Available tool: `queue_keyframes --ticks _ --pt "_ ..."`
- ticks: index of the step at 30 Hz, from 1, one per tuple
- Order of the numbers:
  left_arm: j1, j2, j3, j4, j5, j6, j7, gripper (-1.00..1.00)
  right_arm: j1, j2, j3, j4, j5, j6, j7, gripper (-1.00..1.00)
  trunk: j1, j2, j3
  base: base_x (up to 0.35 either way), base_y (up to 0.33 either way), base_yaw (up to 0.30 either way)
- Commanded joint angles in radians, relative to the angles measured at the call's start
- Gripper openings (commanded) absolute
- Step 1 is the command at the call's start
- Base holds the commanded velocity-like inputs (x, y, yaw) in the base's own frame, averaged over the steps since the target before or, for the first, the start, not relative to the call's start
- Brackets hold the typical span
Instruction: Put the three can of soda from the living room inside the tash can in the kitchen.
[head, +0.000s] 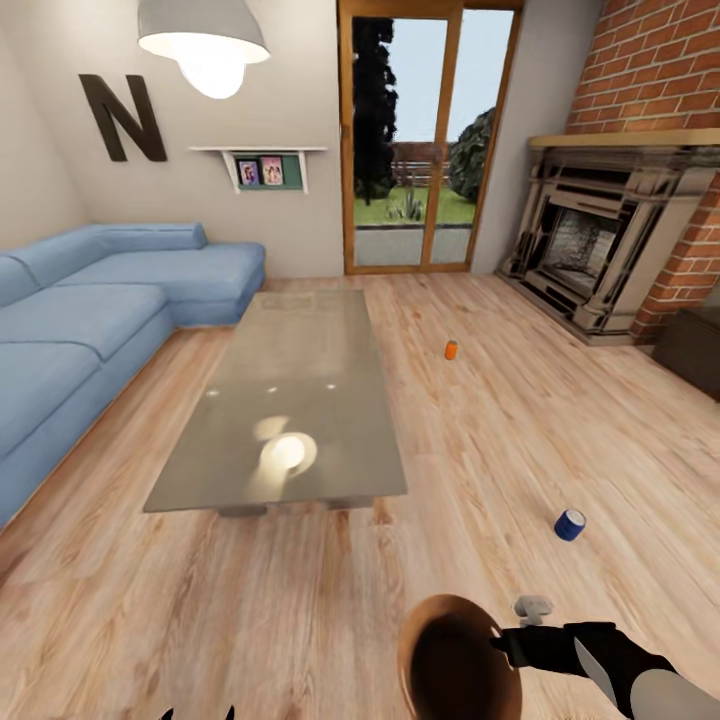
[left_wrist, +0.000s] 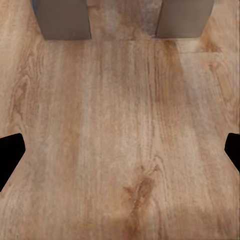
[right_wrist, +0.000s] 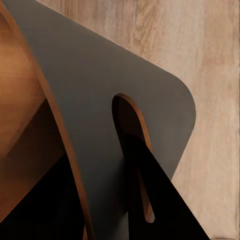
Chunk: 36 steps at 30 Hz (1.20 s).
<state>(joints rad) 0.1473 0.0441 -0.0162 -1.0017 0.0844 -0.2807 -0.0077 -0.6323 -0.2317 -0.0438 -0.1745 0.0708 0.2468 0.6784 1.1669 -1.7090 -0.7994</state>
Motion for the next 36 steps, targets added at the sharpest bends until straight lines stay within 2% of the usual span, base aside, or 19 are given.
queue_keyframes --ticks 1,36 --pt "0.000 0.000 0.000 0.000 0.000 0.000 0.000 1.00 0.000 0.000 -0.007 0.000 -0.008 0.002 0.003 -1.00 0.000 0.000 0.000 0.125 -0.264 -0.239" --pt "0.002 0.000 0.001 -0.002 0.001 0.000 0.000 1.00 -0.001 0.000 -0.007 0.000 -0.008 0.002 0.004 -1.00 0.000 0.000 -0.019 0.103 -0.273 -0.239"
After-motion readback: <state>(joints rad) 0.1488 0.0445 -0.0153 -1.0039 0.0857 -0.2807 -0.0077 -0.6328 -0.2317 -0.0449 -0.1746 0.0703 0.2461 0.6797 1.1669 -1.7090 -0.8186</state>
